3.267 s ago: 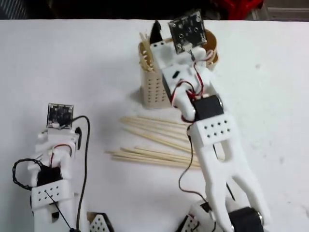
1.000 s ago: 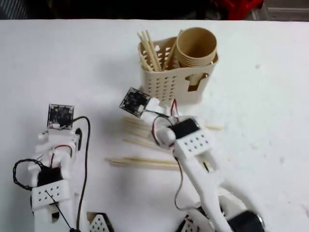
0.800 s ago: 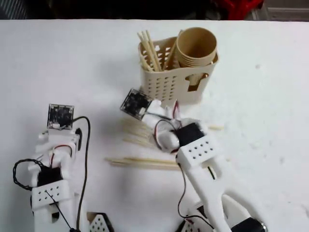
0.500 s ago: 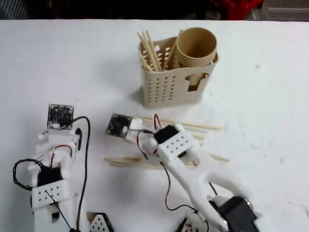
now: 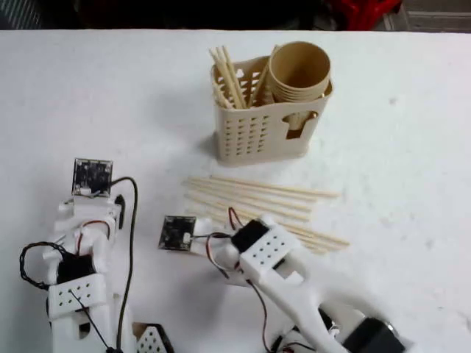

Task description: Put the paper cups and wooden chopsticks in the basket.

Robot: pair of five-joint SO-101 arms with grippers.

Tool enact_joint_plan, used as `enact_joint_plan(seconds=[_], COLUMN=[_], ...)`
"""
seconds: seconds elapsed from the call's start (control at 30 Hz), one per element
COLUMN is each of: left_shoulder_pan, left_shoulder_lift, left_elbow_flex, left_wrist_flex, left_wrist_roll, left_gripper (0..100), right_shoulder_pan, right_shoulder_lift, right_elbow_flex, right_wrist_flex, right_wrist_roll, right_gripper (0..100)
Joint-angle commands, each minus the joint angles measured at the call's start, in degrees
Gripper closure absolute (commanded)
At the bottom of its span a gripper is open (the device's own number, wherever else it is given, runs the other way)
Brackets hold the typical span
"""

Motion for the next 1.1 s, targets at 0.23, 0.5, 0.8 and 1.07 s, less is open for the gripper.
enact_joint_plan(seconds=[0.23, 0.5, 0.8, 1.07], left_shoulder_pan=[0.92, 0.92, 0.92, 0.92], left_shoulder_lift=[-0.75, -0.75, -0.75, -0.75], left_elbow_flex=[-0.53, -0.53, -0.53, -0.53], left_wrist_flex=[-1.41, -1.41, -1.41, -1.41], left_wrist_roll=[-0.53, -0.53, -0.53, -0.53], left_gripper=[77, 77, 77, 77], right_shoulder_pan=[13.32, 18.07, 18.42, 16.57], right_shoulder_lift=[17.54, 17.98, 8.31, 12.62], right_elbow_flex=[-11.43, -17.49, -17.85, -22.07], right_wrist_flex=[-8.57, -9.89, -5.14, -8.57], right_wrist_roll=[0.26, -2.11, -2.29, -1.85], right_gripper=[95.8, 95.9, 95.7, 95.6])
